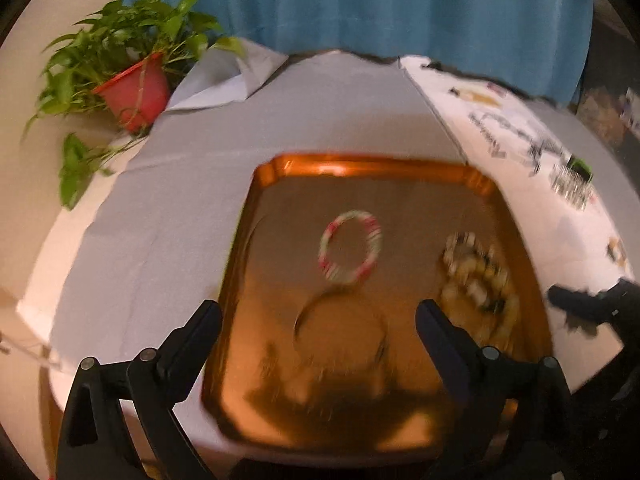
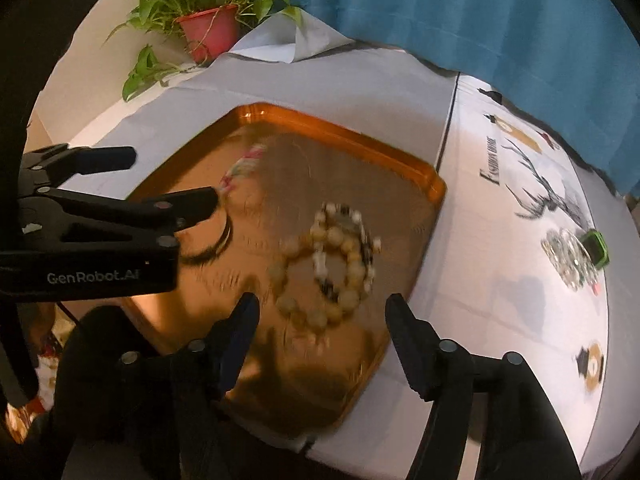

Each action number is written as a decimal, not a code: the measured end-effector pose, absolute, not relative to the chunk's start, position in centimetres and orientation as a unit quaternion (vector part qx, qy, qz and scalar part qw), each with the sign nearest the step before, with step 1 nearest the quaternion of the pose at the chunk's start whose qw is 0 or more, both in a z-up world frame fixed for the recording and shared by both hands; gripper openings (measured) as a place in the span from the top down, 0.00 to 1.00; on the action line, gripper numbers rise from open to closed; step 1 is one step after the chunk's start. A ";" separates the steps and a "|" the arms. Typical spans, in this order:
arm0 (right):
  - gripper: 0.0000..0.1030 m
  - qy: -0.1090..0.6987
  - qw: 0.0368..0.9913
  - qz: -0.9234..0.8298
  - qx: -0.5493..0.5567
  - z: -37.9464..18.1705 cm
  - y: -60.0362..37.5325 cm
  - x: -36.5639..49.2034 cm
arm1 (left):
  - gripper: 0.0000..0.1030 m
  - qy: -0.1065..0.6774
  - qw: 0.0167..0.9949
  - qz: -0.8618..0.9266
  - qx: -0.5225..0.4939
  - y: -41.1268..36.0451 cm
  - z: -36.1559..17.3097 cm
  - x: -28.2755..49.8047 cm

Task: Organize jewelry

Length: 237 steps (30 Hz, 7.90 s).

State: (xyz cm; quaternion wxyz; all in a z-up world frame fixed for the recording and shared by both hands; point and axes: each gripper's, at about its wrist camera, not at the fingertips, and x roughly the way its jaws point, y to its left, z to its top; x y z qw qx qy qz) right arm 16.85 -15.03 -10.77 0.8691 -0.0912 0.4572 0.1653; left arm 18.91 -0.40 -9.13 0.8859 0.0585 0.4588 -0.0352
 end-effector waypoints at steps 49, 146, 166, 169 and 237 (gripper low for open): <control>0.28 0.365 0.924 0.108 -0.027 -2.8 -23.0 -7.5 | 0.05 0.384 0.922 -0.013 0.051 -3.9 -2.6 -6.8; 0.25 0.440 0.891 -0.107 0.042 -15.4 -53.4 30.2 | 0.34 0.501 0.815 -0.243 0.161 -32.8 -11.0 33.5; 0.89 0.412 0.910 -0.039 0.029 -12.4 -51.7 28.6 | 0.96 0.493 0.782 -0.355 0.139 -31.3 -7.7 32.2; 0.89 0.407 0.912 -0.039 0.027 -11.2 -51.5 27.3 | 0.96 0.482 0.791 -0.352 0.134 -30.3 -6.5 31.3; 0.88 0.465 0.881 -0.048 0.071 -11.6 -46.9 13.5 | 0.96 0.539 0.804 -0.221 0.118 -22.6 -11.8 22.1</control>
